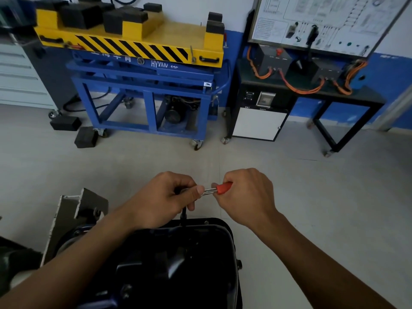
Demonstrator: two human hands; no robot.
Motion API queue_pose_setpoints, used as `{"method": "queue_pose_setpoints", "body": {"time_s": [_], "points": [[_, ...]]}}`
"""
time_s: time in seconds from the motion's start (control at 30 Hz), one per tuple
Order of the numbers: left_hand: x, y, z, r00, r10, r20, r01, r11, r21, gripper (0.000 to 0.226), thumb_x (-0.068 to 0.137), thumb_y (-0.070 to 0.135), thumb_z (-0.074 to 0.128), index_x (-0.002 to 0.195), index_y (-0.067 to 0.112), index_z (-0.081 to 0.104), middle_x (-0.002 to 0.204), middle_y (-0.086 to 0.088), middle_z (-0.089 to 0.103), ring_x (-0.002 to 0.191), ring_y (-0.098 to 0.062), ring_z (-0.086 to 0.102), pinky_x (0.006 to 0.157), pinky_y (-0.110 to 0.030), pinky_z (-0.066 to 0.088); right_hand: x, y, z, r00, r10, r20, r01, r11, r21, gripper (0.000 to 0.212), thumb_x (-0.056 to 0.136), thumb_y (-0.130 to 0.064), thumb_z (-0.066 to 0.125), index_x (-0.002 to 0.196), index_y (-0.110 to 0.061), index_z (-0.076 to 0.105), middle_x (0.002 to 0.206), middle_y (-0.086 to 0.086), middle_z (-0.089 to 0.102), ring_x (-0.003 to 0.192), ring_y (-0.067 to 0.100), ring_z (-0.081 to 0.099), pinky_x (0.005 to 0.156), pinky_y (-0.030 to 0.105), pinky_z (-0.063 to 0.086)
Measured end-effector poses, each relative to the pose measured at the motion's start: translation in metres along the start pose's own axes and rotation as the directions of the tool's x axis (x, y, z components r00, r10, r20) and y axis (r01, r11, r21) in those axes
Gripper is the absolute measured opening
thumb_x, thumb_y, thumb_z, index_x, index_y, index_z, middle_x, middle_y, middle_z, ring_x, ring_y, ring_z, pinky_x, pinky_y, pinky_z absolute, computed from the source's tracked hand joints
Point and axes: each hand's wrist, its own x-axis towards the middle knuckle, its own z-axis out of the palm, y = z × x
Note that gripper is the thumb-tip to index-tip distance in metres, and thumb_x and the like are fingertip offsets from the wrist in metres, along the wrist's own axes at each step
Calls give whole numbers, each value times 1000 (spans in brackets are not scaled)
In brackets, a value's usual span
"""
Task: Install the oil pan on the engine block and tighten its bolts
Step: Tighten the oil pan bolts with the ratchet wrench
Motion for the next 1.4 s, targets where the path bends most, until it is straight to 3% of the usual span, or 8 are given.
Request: {"method": "queue_pose_setpoints", "body": {"time_s": [0.27,0.33,0.43,0.57,0.8,1.03,1.23,1.4], "points": [[-10,-3,6,999,-5,-48,9,997,76,37,102,39,50,80,16,69,70,-10,70,51,-12,52,53,-25,42,-1,-4,2,998,-52,39,52,999,-10,48,88,-47,66,52,-25,42,50,-9,41,48,8,37,47,23,22],[-16,1,17,998,19,-67,-6,983,184,35,104,33,44,83,19,68,66,-3,67,52,-7,53,56,-20,40,5,-6,-1,985,-151,81,151,989,7,44,88,-42,68,55,-26,44,55,-11,43,55,9,40,53,26,27],[-21,5,34,989,20,-143,22,958,285,33,103,37,34,89,18,58,64,-2,58,59,-18,55,63,-38,43,30,-18,-8,929,-336,152,346,937,-47,34,91,-37,66,64,-26,47,71,-10,48,78,14,42,72,31,29],[-18,10,49,952,-41,-304,168,898,407,36,99,51,43,75,25,37,65,4,52,61,-21,53,58,-37,39,49,-31,-8,881,-433,188,459,880,-124,28,91,-28,64,68,-23,50,77,-4,54,84,16,42,72,31,18],[-6,7,47,936,-39,-350,227,828,513,51,91,49,60,52,22,41,52,3,42,52,-20,47,48,-30,25,4,-9,-6,985,-156,74,161,985,-67,34,86,-27,66,60,-24,44,61,-9,39,67,17,45,58,28,27],[-6,8,42,953,-27,-302,208,782,588,43,87,39,65,50,27,45,52,8,44,55,-20,49,56,-28,35,-27,-15,-2,999,26,23,-23,993,-117,22,83,-29,62,67,-24,48,71,-5,53,69,18,53,58,27,30],[-10,10,18,987,-20,-158,72,943,326,52,88,34,75,51,14,45,49,4,36,47,-11,33,50,-26,31,-10,-30,-21,995,-70,73,79,988,-134,26,89,-37,63,70,-22,55,66,-7,45,65,17,49,52,28,25],[-18,24,-19,961,49,-273,-16,993,121,67,85,57,64,59,-3,49,50,-3,38,47,-12,33,48,-22,29,18,-55,-40,987,-153,-43,151,987,-49,28,82,-30,67,60,-21,53,59,-6,46,57,15,45,46,26,24]]}}
